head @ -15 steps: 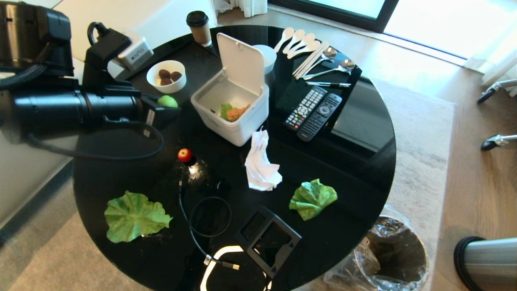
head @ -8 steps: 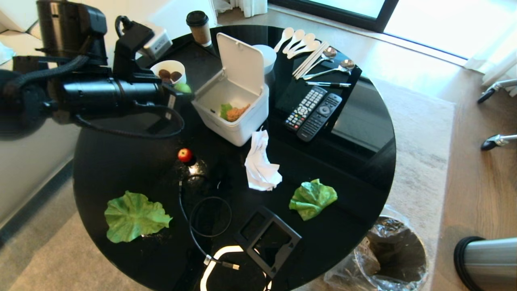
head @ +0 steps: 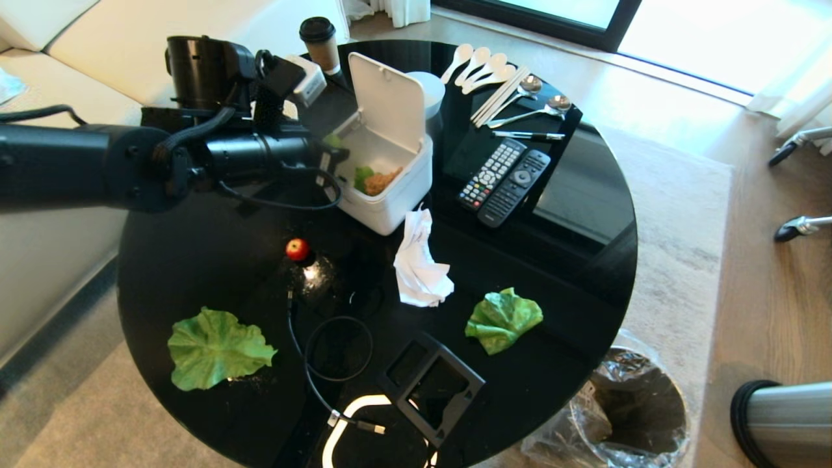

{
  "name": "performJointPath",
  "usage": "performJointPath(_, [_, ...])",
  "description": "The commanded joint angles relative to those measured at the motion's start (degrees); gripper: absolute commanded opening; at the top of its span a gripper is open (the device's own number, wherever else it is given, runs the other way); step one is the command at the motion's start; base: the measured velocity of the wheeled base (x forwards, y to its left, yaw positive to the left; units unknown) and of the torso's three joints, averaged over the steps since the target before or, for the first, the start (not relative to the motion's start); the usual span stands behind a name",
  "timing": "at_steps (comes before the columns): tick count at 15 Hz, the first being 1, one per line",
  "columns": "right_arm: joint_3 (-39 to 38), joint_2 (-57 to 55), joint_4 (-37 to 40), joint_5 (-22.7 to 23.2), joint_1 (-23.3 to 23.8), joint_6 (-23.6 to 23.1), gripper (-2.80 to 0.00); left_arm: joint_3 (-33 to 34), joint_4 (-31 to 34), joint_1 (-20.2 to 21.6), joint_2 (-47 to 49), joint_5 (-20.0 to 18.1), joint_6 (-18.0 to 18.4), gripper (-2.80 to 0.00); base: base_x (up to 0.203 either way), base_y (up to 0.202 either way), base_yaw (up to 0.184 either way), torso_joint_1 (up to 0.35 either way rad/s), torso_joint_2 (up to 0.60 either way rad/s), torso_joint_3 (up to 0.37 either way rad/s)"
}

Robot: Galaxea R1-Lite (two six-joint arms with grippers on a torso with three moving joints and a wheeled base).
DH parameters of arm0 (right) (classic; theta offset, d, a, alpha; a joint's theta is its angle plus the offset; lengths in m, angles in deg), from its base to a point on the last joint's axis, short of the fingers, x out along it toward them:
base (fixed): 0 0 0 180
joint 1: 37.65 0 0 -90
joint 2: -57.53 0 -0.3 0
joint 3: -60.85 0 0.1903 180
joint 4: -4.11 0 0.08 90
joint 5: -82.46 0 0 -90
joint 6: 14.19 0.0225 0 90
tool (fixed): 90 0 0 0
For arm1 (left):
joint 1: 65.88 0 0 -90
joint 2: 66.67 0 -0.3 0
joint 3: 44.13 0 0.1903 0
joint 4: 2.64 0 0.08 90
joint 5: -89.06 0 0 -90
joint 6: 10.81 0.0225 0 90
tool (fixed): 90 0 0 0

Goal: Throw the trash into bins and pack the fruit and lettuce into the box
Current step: Throw fruit into the desktop trash can

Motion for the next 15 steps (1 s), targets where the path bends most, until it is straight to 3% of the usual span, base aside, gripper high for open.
performJointPath(1, [0.0, -0.1, 0.0, 0.0, 0.0, 0.0, -2.80, -0.8, -0.1, -0.5, 1.7, -0.1, 0.1, -2.80, 0.000, 0.000, 0.000, 0.000, 0.00, 0.000])
performJointPath(12, [0.0, -0.1, 0.0, 0.0, 0.0, 0.0, -2.80, -1.8, -0.1, -0.8, 2.2, -0.3, 0.2, -2.80, 0.000, 0.000, 0.000, 0.000, 0.00, 0.000])
performJointPath(13, [0.0, -0.1, 0.0, 0.0, 0.0, 0.0, -2.80, -1.8, -0.1, -0.8, 2.1, -0.3, 0.2, 0.00, 0.000, 0.000, 0.000, 0.000, 0.00, 0.000])
performJointPath(15, [0.0, -0.1, 0.0, 0.0, 0.0, 0.0, -2.80, -1.7, -0.2, -0.8, 2.0, -0.6, 0.2, 0.00, 0.000, 0.000, 0.000, 0.000, 0.00, 0.000])
